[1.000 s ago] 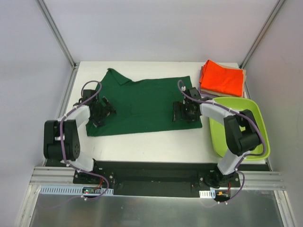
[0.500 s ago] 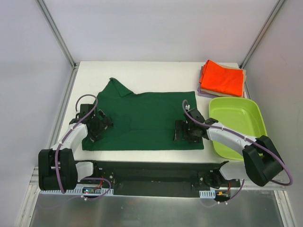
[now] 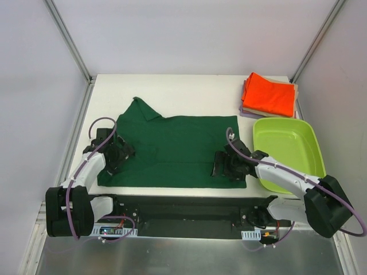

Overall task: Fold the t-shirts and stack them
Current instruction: Fold the flattened tshirt in 1/3 of the way

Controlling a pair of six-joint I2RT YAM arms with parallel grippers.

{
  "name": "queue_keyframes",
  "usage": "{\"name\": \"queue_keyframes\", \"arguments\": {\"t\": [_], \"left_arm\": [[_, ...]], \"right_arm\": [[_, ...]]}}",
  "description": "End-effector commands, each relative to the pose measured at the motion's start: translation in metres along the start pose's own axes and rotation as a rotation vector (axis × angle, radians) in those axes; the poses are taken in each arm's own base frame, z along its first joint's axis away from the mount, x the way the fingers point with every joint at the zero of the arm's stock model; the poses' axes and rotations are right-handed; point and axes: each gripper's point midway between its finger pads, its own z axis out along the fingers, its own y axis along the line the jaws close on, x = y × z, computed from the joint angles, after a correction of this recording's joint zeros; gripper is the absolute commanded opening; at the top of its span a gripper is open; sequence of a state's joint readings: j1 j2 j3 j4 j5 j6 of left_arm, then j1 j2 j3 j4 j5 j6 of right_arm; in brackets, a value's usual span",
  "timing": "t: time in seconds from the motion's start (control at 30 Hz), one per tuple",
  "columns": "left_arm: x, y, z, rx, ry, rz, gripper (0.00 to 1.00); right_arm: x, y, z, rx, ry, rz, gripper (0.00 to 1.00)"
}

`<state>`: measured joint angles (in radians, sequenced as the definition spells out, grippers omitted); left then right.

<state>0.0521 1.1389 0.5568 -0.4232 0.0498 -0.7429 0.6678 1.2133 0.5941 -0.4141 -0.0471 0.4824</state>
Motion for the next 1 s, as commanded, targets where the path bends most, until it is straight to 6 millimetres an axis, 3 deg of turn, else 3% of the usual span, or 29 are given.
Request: {"name": "queue_keyframes", "arguments": {"t": [0.0,0.6,0.77,0.97], "left_arm": [[0.001,0.022,-0.003,-0.090,-0.032,-0.009,0.99],[-0.012,0.019,-0.009,-0.098,-0.083,-0.037,0.99],[-0.024,0.017,-0.028,-0.085,-0.171,-0.075,0.99],[-0.055,-0.014,-0.070,0.036,-0.298,-0.071,0.99]], "right_arm": [[0.016,-0.030,-0.005,0.118,0.012,0.038,1.00],[0.026,-0.029,-0.017,0.086,0.004,0.085,0.96],[0.002,-0.018,-0.033,0.076,-0.064,0.019,0.96],[-0.038,0.000,-0.061,0.067,-0.190,-0.077,0.96]]}}
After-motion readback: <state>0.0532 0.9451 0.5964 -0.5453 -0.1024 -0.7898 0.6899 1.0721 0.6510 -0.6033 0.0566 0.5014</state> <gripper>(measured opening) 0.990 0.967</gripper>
